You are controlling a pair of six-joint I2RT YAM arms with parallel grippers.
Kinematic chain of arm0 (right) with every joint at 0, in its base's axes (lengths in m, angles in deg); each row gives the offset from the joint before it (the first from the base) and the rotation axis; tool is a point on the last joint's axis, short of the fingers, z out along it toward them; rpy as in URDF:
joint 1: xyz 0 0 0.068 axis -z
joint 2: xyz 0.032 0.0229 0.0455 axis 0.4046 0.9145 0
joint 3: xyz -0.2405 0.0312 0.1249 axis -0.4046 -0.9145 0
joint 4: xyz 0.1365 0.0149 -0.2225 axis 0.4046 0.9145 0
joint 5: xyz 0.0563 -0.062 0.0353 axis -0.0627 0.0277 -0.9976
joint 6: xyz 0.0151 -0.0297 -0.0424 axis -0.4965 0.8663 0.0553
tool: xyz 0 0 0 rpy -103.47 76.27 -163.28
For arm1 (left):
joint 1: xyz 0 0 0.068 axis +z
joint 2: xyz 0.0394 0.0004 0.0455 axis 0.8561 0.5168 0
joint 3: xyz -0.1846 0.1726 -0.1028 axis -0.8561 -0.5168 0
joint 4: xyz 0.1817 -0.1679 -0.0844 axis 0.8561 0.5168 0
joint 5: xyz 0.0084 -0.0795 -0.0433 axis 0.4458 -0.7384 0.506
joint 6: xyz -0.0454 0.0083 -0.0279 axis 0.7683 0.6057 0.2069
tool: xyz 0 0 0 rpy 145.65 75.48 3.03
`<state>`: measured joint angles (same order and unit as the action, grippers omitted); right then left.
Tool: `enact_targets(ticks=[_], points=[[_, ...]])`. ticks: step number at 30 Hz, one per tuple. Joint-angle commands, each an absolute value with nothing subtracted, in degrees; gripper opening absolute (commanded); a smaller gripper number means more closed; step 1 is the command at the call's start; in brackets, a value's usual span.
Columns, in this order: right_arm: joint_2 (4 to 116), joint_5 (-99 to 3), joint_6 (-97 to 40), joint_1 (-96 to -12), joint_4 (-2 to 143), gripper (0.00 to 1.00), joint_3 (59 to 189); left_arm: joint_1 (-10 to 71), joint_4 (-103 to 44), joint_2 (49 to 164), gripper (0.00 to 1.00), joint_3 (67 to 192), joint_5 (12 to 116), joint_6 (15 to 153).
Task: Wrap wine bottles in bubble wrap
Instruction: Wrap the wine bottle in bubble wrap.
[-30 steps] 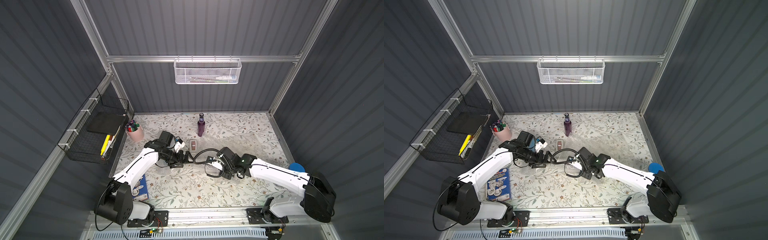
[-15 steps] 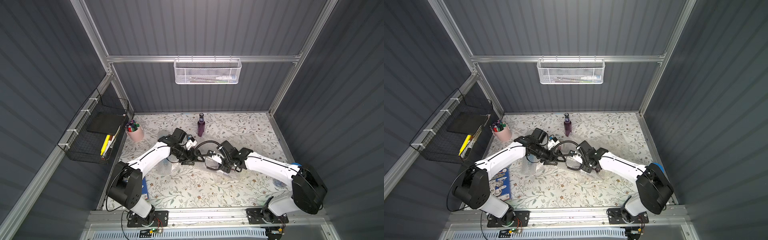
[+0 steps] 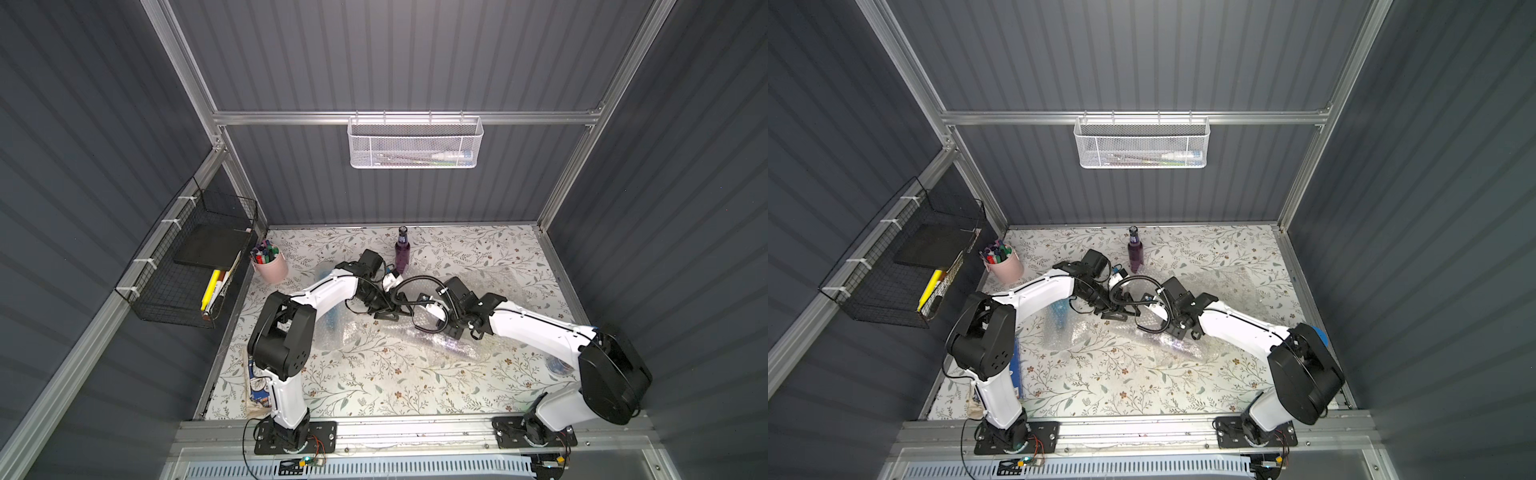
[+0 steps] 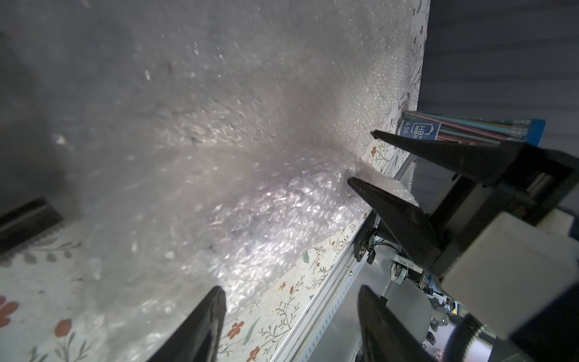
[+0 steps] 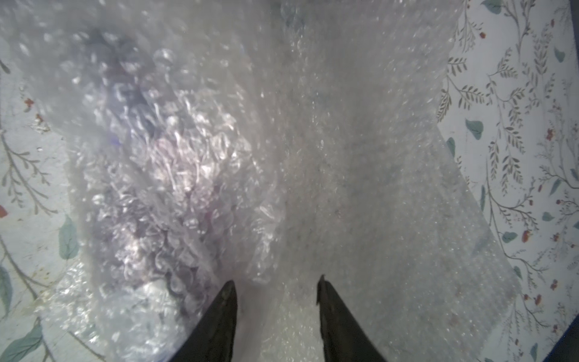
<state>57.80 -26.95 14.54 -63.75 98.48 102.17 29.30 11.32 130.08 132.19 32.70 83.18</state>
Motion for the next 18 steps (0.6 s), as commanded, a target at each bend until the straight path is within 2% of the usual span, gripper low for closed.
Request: enact_targets(ticks=[1, 7, 13, 18], points=[[55.18, -25.17, 14.23, -63.27, 98.54, 0.48, 101.62, 29.35, 12.38, 132.79, 0.67, 134.66, 30.84, 80.48], [50.43, -27.75, 14.58, -63.29, 101.28, 0.57, 101.57, 29.30, 12.48, 136.68, 0.61, 136.67, 30.42, 79.65], [44.25, -38.50, 17.86, -64.21, 103.40, 0.61, 99.31, 29.35, 15.07, 140.51, 0.60, 138.78, 31.56, 78.02], [39.06, -44.35, 20.03, -68.40, 98.03, 0.75, 92.33, 29.35, 16.37, 141.65, 0.59, 139.36, 33.71, 77.65]])
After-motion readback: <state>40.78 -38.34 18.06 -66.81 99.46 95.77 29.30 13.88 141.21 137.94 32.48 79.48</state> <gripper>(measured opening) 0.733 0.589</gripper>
